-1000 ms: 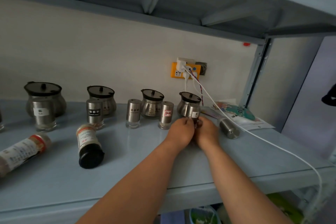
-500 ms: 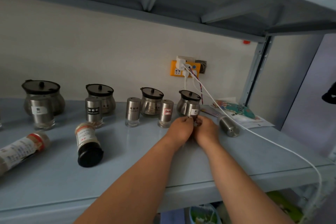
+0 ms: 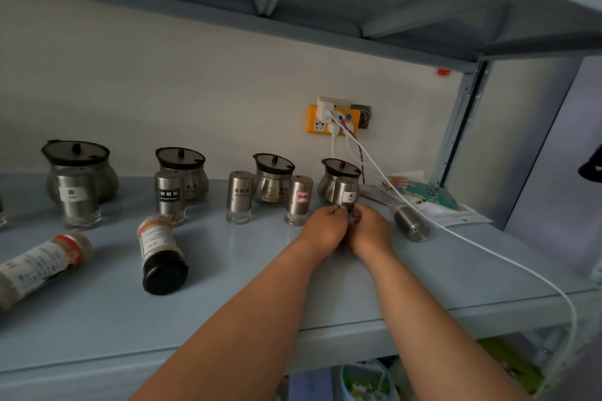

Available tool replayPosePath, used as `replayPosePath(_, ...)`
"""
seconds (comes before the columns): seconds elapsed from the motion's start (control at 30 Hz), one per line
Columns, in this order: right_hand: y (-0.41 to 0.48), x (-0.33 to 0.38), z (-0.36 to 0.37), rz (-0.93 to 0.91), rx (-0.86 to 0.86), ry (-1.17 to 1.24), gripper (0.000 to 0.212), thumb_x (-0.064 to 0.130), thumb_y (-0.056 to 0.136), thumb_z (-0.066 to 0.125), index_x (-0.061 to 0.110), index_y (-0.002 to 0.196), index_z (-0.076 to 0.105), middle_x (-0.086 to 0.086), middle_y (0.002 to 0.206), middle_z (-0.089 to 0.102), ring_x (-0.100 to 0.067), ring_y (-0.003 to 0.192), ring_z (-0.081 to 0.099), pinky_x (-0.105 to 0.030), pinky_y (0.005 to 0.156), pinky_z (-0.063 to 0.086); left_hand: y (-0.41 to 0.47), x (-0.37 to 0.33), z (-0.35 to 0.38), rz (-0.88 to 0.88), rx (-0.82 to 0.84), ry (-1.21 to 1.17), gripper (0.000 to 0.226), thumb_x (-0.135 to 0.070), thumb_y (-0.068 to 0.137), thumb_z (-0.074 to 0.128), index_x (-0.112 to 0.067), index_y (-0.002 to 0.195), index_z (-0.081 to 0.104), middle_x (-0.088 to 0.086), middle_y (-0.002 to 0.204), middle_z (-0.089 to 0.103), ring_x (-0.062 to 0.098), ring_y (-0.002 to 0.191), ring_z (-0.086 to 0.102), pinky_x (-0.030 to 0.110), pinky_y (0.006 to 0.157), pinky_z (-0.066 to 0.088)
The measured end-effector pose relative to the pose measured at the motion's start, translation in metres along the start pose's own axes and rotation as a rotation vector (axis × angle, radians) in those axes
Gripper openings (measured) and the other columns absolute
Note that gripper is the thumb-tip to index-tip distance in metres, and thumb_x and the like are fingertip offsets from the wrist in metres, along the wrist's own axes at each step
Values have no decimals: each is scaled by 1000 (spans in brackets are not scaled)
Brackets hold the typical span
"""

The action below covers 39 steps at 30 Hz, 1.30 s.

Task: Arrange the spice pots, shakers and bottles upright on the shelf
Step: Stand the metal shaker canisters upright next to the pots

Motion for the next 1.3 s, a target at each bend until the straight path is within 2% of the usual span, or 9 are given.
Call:
replayPosePath(0.3,0,0,-4,-17,-51,40,14,14,86,55,7,92,66,-18,102,69,-34,99,61,-31,79,43,-1,-1,-2,18,-25,9,24,-19,97,35,-13,91,58,3,82,55,15,77,48,25,67,37)
replayPosePath(0.4,-1,-3,-14,1,-141,101,24,12,82,62,6,105,66,-19,111,66,-33,106,60,-35,86,44,-1,-1,-4,29,-46,7,25,-16,95,36,-9,87,58,3,73,52,16,70,46,27,65,37)
replayPosePath(0.5,1,-5,-24,-10,-203,59,35,11,80,64,4,115,62,-20,116,63,-34,109,57,-37,91,43,-3,-7,-8,79,-85,39,29,-14,95,37,-3,97,63,10,84,60,19,79,51,27,73,40)
replayPosePath(0.6,4,-14,-41,13,-245,-64,43,16,77,67,10,120,60,-20,120,59,-35,114,52,-37,96,39,-11,-18,-9,166,-112,101,32,-16,96,39,-10,118,61,8,102,63,23,94,58,28,84,44)
replayPosePath(0.77,-1,-42,-79,124,-325,-360,48,25,75,69,12,119,56,-25,123,48,-39,114,41,-38,94,35,-19,-30,-4,285,-105,184,28,-15,94,46,-14,116,63,8,100,68,15,84,58,16,72,40)
replayPosePath(0.93,-1,-73,-80,259,-240,-383,47,27,80,63,17,124,51,-23,122,49,-40,116,44,-42,95,39,-23,-34,6,351,-42,247,20,-15,90,53,-18,102,69,1,91,67,8,74,57,8,66,42)
replayPosePath(1.03,0,-77,-78,266,-233,-334,40,26,80,61,18,118,53,-21,113,59,-40,108,54,-43,90,46,-27,-37,6,385,-32,278,18,-15,89,56,-18,99,70,-3,86,64,1,64,53,-2,58,37)
replayPosePath(1.2,-6,-57,-88,121,-362,-159,28,28,72,68,13,95,63,-21,98,59,-37,92,55,-33,75,42,-36,-51,-3,485,-129,321,18,-16,84,57,-22,93,71,-6,90,69,9,69,56,16,67,45)
replayPosePath(1.3,-12,-30,-95,-15,-442,-129,23,26,64,72,13,81,64,-17,87,62,-32,87,53,-29,69,35,-38,-56,-8,520,-157,299,20,-13,79,58,-20,94,70,-8,87,65,10,71,56,11,64,42)
Point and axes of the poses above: each hand's wrist, its own y-axis towards the middle knuckle, its own z-axis out of the palm, x = y × z, the point moved 9 cm from there along y, towards the middle knuckle
